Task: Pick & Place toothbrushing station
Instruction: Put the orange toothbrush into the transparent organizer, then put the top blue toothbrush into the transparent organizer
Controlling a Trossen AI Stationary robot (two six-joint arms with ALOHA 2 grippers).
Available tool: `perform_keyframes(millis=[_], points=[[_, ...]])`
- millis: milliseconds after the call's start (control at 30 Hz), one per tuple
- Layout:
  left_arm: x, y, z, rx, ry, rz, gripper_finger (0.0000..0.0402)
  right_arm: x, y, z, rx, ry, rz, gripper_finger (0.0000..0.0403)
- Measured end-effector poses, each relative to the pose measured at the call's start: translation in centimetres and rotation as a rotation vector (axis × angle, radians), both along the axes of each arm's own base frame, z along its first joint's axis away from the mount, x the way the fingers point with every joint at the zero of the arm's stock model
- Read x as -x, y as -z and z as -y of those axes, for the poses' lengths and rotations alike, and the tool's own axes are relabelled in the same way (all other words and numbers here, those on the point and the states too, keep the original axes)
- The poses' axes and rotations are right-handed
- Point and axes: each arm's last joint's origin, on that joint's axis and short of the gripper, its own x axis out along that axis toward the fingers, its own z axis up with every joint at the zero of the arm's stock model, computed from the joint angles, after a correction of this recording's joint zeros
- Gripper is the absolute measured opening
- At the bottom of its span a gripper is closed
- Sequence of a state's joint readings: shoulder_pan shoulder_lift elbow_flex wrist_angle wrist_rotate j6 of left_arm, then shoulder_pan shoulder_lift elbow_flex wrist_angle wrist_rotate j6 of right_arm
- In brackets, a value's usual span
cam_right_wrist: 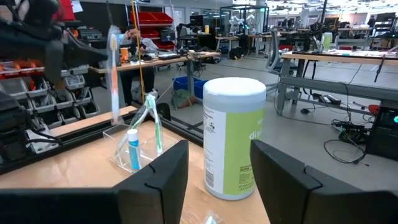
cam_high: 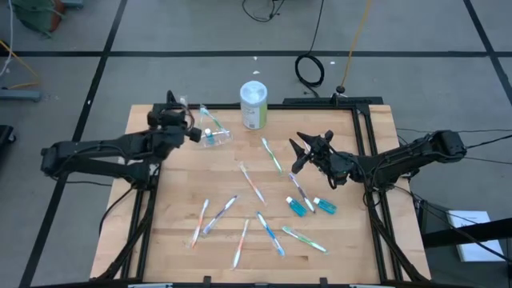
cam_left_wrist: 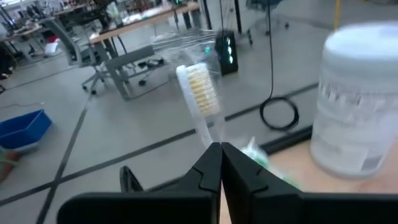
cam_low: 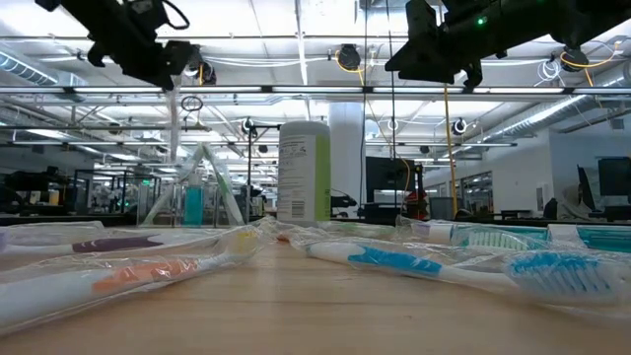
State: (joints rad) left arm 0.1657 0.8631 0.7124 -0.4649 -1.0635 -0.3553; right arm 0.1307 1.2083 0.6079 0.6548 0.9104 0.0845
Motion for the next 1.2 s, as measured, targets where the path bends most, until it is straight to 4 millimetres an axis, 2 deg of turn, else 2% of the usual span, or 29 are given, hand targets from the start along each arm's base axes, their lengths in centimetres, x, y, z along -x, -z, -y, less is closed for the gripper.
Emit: perform_keyframes(millis=[467,567,1200], points=[[-1.7,4.1,-0.5,0.163,-0.012,-0.225,0.0003,0.0,0.0,0.0,0.0,0.0,0.0,0.0167],[-1.8,4.7,-0.4,0.211,0.0,-0.254,0.0014,0.0,0.0,0.0,0.0,0.0,0.0,0.0167],[-2.1,5.2,-0.1,0.34,0.117,-0.278,0.0026,0.0,0.0,0.0,0.0,0.0,0.0,0.0167]])
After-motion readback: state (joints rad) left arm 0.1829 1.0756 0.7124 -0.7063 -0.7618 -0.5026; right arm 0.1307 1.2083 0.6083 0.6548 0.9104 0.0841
